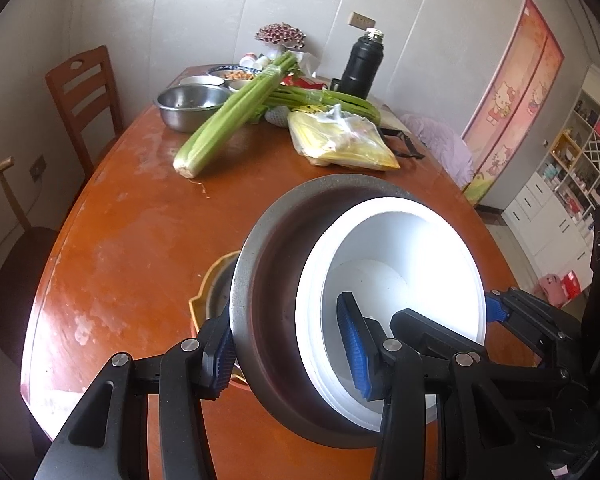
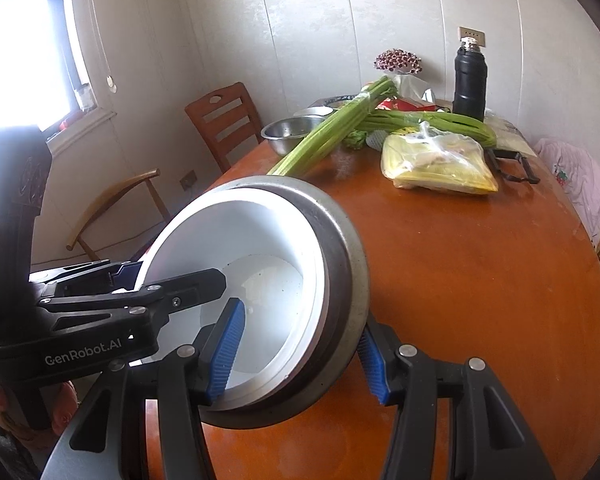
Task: Organize plates and bowls
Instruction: 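Carry the steel bowl stack with the left tool over the silver pan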
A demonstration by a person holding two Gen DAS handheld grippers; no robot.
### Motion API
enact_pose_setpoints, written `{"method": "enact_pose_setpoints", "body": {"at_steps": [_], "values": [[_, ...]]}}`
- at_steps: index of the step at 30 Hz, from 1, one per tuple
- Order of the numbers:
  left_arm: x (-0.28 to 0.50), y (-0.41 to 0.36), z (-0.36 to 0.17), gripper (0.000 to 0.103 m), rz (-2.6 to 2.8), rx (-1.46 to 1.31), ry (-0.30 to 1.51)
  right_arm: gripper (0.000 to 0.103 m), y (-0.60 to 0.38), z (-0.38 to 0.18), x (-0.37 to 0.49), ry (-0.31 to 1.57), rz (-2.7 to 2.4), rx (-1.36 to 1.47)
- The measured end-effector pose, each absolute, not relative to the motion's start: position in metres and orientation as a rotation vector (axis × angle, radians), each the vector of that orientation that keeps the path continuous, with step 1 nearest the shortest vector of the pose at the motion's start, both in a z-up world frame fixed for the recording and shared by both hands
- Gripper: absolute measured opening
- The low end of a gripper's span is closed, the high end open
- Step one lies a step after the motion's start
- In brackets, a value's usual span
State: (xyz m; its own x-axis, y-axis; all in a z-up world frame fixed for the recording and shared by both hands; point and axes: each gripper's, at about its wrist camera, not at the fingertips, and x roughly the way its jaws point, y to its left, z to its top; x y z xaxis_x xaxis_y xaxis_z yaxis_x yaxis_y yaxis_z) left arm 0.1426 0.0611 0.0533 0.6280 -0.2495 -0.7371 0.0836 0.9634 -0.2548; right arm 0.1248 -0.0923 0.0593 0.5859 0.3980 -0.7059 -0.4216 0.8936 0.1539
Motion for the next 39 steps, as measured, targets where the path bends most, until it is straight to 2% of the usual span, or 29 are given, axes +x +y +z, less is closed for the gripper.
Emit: {"method": "enact_pose_setpoints", "body": {"at_steps": [39], "values": [[0.191,0.092,-0.01,0.046,-0.16,-0.273,1.007,0.054,-0.051,0.01,0.176,0.965,0.476,-0.081]]}}
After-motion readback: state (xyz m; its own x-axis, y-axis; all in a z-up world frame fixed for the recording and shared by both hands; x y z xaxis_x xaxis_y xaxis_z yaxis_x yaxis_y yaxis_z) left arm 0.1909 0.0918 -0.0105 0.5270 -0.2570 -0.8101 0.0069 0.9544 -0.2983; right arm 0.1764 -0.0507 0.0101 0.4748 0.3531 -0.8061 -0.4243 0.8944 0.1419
